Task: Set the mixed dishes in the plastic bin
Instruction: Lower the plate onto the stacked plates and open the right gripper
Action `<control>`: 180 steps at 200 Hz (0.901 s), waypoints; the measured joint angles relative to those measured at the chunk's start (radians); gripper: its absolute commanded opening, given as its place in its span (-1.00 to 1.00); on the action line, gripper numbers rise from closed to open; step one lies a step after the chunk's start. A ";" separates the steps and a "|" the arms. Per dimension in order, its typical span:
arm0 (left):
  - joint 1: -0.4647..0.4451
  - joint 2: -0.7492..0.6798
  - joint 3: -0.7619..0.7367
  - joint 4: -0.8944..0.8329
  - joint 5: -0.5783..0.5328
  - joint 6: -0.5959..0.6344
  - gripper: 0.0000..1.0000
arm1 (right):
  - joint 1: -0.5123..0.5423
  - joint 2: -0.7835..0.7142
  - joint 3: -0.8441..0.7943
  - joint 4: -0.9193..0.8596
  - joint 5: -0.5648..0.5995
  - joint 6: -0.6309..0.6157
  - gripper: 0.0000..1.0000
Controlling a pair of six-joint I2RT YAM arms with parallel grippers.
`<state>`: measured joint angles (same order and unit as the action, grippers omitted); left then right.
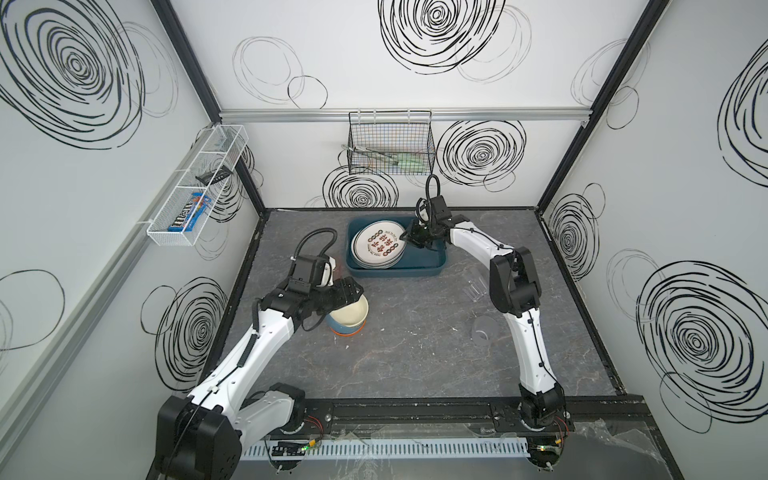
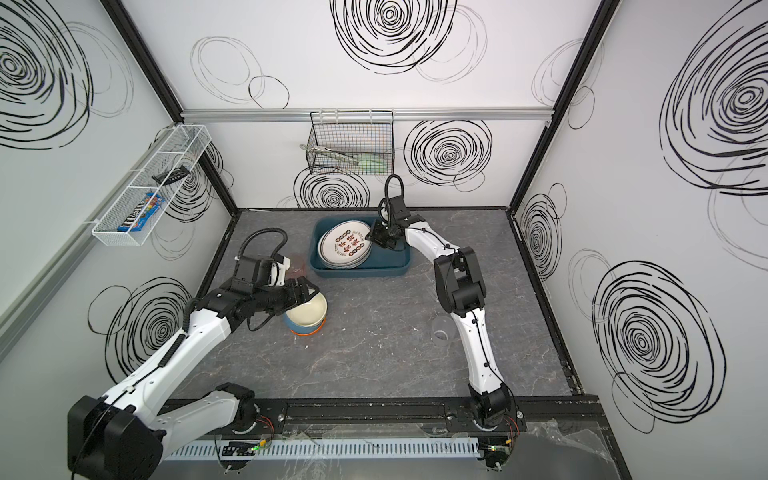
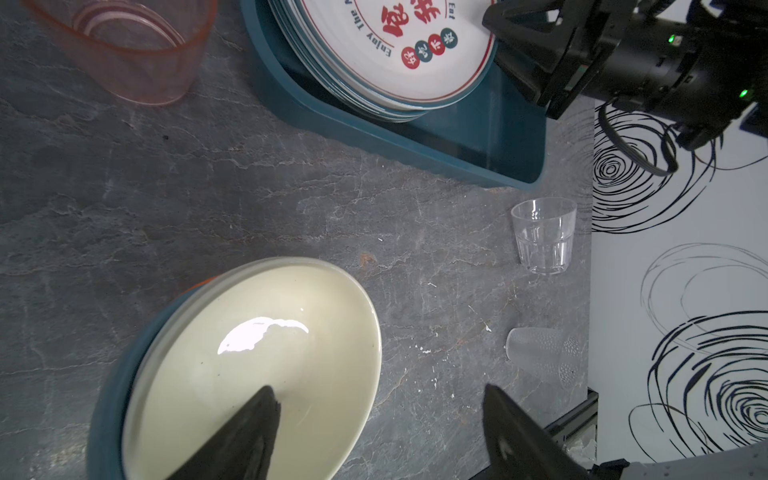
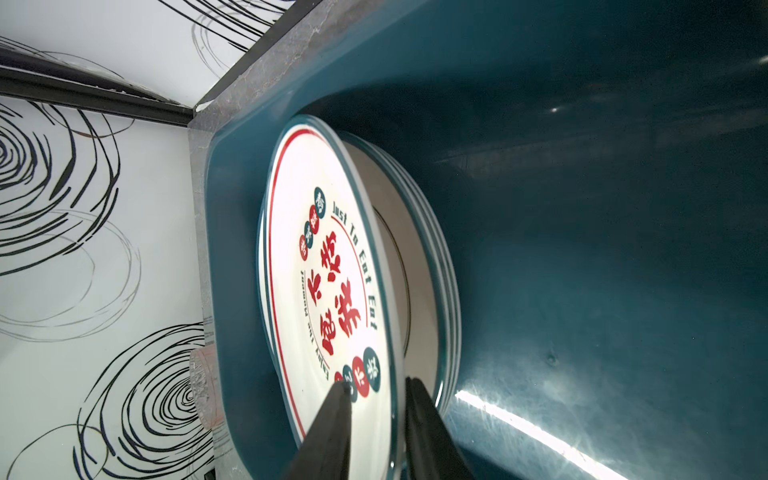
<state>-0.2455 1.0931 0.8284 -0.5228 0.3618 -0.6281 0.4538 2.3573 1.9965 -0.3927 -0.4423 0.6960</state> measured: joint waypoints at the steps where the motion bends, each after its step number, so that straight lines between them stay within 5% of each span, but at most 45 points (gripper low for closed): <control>1: 0.000 0.000 0.000 0.000 0.000 0.000 0.62 | 0.000 0.000 0.000 0.000 0.000 0.000 -0.34; 125: 0.002 -0.035 -0.004 -0.003 0.000 -0.001 0.62 | 0.001 -0.013 -0.005 -0.113 0.091 -0.093 -0.20; 180: 0.002 -0.055 -0.004 -0.010 -0.005 0.000 0.62 | 0.001 -0.200 -0.164 -0.106 0.125 -0.126 -0.23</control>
<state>-0.2436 1.0386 0.8242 -0.5323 0.3565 -0.6285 0.4545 2.1571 1.8320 -0.4988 -0.3172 0.5697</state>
